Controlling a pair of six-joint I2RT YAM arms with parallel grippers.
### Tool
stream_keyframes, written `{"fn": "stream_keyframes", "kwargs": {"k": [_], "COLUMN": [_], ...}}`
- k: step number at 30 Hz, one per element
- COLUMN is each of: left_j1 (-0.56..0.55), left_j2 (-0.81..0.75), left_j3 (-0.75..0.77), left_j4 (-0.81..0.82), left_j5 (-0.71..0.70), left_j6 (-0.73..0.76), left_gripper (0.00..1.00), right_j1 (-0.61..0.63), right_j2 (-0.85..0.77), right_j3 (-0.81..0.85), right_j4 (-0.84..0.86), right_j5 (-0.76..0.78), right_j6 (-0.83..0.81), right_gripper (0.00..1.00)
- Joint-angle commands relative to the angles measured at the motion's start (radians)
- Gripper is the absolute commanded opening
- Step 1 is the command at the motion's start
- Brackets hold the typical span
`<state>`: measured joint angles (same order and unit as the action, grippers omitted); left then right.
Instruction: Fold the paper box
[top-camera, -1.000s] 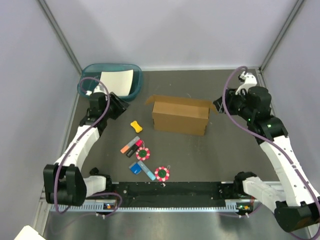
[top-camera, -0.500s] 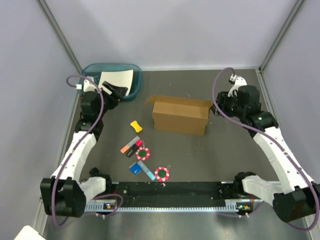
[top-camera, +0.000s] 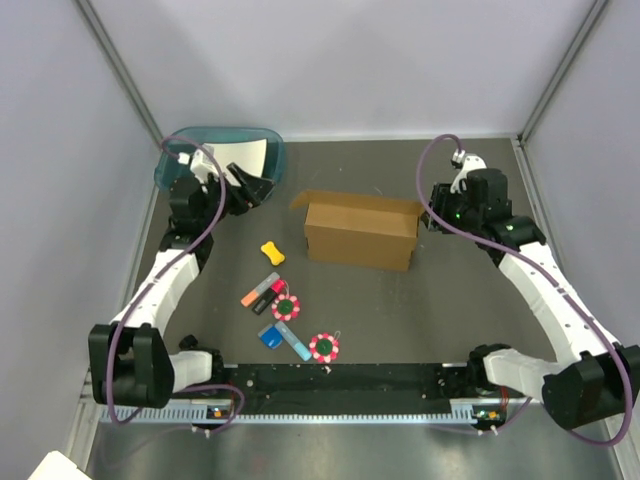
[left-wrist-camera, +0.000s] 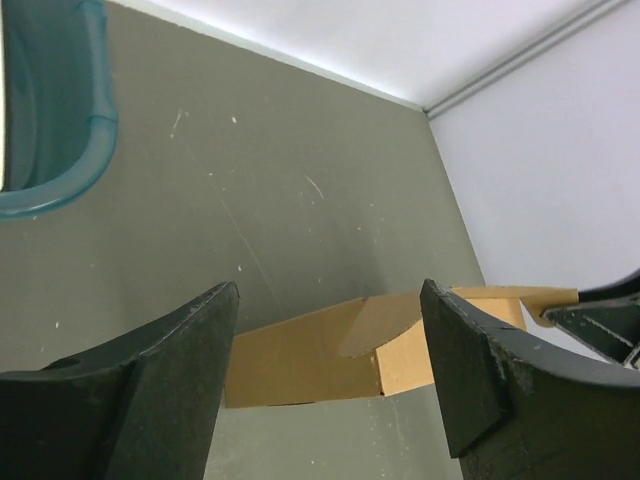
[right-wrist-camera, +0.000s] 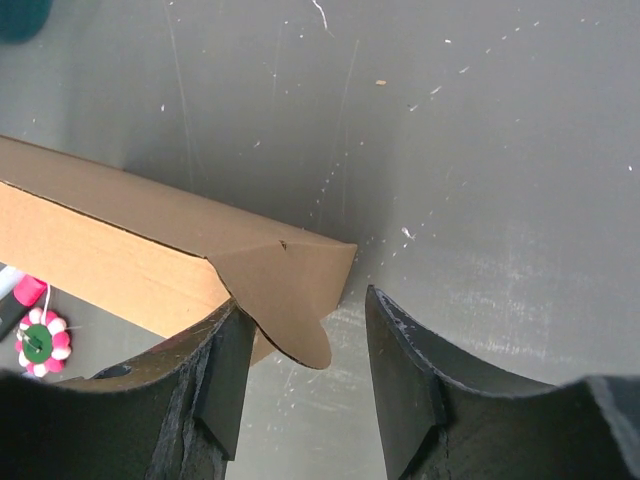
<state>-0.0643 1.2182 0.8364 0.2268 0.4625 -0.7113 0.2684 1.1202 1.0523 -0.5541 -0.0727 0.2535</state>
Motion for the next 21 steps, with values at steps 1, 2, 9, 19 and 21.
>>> {"fn": "stream_keyframes", "kwargs": {"k": [1,2,9,19,21], "left_j1": [-0.005,-0.011,-0.106,-0.206,-0.206], "left_j2": [-0.003,-0.005,0.013,0.040,0.049], "left_j3": [-0.019,-0.019,0.041,0.110,0.122], "left_j4": [0.167,0.169,0.056,-0.104,-0.119], "left_j5": [0.130,0.133,0.159,0.055,0.035], "left_j6": [0.094,0.110,0.277,0.500,0.506], "left_gripper": [0.81,0.84,0.81,0.72,0.69], "right_j1": [0.012,0.014,0.012,0.012,0.012], "right_j2": [0.000,0.000,-0.003,-0.005,-0.005], "right_j3": [0.006,0.006,0.003,-0.003,0.000], "right_j4": [0.026,0.028,0.031,0.037,0.039], "right_j5": [0.013,0.011,0.014,0.007,0.005], "right_j6": [0.000,0.001,0.007,0.020,0.021], "right_gripper": [0.48,0.48,0.48,0.47,0.47]}}
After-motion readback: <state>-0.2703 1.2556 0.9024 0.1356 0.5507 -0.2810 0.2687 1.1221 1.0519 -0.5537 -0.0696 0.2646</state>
